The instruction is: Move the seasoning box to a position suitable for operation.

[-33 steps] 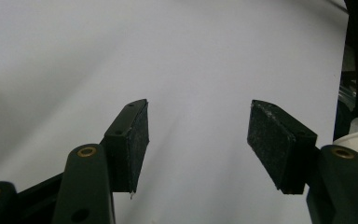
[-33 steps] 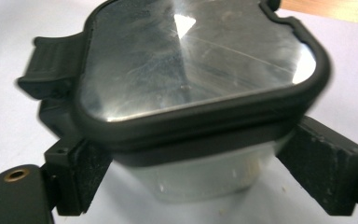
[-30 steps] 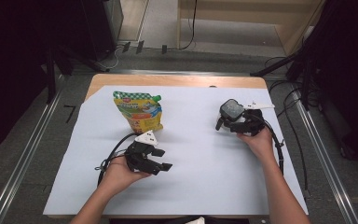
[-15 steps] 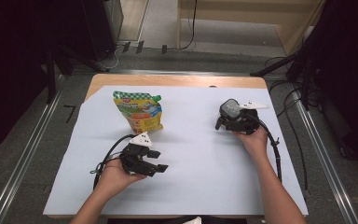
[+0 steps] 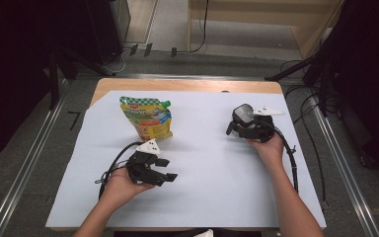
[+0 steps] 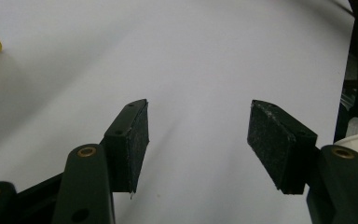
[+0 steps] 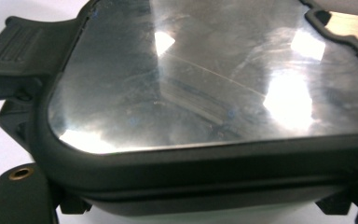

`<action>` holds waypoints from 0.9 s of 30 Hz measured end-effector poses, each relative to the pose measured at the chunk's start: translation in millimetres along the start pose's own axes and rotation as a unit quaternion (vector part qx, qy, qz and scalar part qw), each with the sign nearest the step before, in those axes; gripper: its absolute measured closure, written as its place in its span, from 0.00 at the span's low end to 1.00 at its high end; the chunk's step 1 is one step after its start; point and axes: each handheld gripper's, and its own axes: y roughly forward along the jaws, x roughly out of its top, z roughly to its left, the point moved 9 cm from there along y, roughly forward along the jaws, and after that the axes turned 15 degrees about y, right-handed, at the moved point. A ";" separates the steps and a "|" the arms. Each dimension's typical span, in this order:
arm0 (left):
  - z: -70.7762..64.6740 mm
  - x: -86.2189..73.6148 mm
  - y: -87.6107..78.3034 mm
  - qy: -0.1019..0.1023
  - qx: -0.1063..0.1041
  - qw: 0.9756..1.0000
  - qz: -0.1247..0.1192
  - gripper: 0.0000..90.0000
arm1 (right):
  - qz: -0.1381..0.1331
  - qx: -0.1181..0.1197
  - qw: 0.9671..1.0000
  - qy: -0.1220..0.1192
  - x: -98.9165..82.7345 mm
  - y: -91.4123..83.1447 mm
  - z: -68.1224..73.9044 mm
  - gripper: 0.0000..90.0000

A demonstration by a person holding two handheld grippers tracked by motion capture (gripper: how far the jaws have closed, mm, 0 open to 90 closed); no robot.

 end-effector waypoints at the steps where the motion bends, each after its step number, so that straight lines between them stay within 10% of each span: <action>1: 0.3 0.1 -0.2 -0.001 0.001 1.000 0.000 0.43 | 0.002 0.004 1.000 -0.002 -0.4 0.1 2.2 0.17; 27: 8.9 3.9 -0.6 -0.002 -0.002 1.000 -0.007 0.43 | 0.012 0.067 0.997 -0.049 -3.2 -8.9 65.5 0.17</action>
